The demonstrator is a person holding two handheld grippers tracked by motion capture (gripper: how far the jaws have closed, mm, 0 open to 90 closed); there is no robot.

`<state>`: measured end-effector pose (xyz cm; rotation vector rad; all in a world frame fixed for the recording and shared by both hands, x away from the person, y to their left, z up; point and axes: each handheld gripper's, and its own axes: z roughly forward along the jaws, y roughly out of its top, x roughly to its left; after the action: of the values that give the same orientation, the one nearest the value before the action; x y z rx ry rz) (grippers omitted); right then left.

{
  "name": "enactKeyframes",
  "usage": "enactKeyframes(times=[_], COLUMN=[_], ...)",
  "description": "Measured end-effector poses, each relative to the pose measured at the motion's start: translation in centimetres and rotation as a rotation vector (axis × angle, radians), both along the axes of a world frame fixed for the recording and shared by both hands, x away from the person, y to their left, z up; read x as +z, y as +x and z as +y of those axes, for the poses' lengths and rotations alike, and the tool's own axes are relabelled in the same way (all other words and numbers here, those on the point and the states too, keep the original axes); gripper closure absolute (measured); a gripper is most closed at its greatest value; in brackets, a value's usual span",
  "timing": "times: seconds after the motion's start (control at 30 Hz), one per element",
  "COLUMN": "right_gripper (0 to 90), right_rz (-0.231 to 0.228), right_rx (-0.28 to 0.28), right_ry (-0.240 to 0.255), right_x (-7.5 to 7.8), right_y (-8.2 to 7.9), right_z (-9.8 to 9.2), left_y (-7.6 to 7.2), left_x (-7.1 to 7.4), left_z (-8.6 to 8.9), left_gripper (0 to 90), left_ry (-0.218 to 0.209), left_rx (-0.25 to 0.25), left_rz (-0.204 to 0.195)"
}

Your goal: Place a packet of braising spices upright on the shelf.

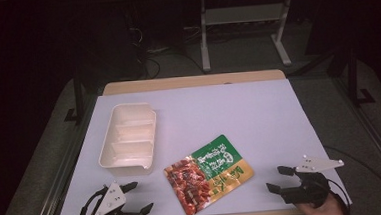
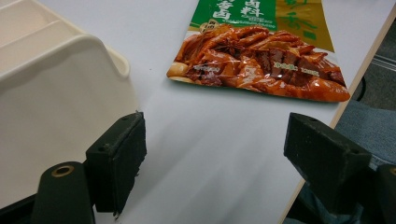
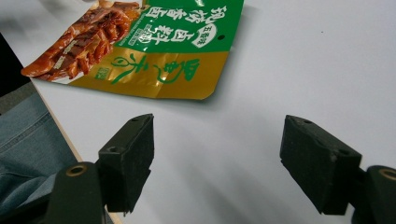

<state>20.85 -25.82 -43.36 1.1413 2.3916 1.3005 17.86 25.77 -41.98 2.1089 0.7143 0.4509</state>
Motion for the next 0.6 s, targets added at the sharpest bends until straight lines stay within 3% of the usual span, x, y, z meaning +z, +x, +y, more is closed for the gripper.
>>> enactKeyframes(times=[0.4, 0.6], right_gripper=[23.2, 22.6], right_rz=[0.013, 0.014], right_rx=[0.007, 0.004], right_ry=[-0.008, -0.012], right_x=[-0.2, -0.1], right_y=[0.2, 0.5], right_z=[0.2, 0.0], left_y=[0.0, 0.3], left_x=[0.1, 0.8], left_z=[-0.3, -2.0], left_gripper=[23.6, 29.0], left_ry=[0.002, 0.012], left_rx=[-0.008, -0.043], left_rz=[0.001, -0.002])
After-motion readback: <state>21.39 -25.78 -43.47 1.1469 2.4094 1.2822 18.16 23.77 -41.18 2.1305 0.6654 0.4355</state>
